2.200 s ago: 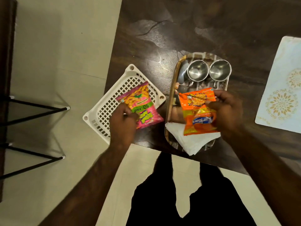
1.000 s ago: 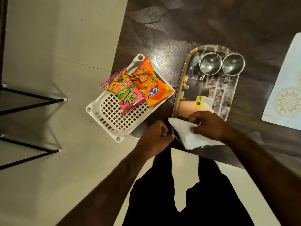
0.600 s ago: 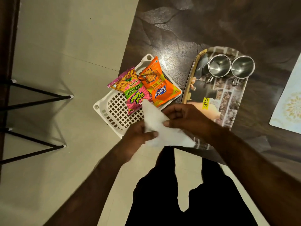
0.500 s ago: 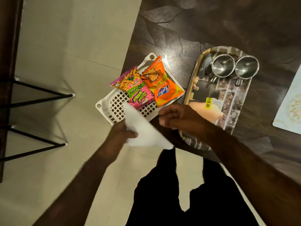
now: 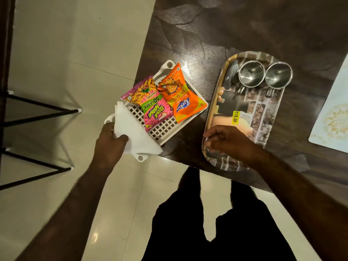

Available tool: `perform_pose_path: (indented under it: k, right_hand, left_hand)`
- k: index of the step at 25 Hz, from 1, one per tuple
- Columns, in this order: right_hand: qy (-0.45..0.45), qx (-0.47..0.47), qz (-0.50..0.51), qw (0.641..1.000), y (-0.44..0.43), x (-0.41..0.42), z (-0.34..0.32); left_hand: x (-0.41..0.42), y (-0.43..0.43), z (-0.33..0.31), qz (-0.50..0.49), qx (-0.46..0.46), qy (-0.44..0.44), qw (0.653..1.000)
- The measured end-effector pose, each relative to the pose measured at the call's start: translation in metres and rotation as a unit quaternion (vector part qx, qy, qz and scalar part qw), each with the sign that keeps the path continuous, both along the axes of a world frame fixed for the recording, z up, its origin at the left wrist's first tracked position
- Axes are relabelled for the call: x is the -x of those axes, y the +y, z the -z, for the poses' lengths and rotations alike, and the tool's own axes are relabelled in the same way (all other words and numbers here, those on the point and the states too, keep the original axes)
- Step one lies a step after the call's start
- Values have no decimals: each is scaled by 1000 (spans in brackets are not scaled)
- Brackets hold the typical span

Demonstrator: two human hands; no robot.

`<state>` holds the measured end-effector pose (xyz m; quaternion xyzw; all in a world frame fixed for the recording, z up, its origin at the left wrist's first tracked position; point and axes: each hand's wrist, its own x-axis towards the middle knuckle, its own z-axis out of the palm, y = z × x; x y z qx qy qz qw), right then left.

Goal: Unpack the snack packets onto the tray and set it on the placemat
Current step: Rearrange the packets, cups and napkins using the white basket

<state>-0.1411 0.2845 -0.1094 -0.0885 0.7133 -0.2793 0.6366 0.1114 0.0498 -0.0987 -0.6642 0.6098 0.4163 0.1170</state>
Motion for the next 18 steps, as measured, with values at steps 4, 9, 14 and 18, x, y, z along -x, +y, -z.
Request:
perform_pose_path:
  k: [4, 9, 14, 18]
  right_hand:
    - [49, 7, -15, 999, 8, 4, -3]
    - [149, 20, 6, 989, 26, 34, -21]
    - [304, 7, 180, 936, 54, 76, -28]
    - [382, 37, 171, 907, 55, 114, -21]
  left_hand:
    - [18, 9, -16, 149, 250, -118, 950]
    - [86, 51, -34, 214, 188, 133, 949]
    - [220, 92, -29, 390, 98, 241, 883]
    - [289, 87, -13, 489, 100, 173, 849]
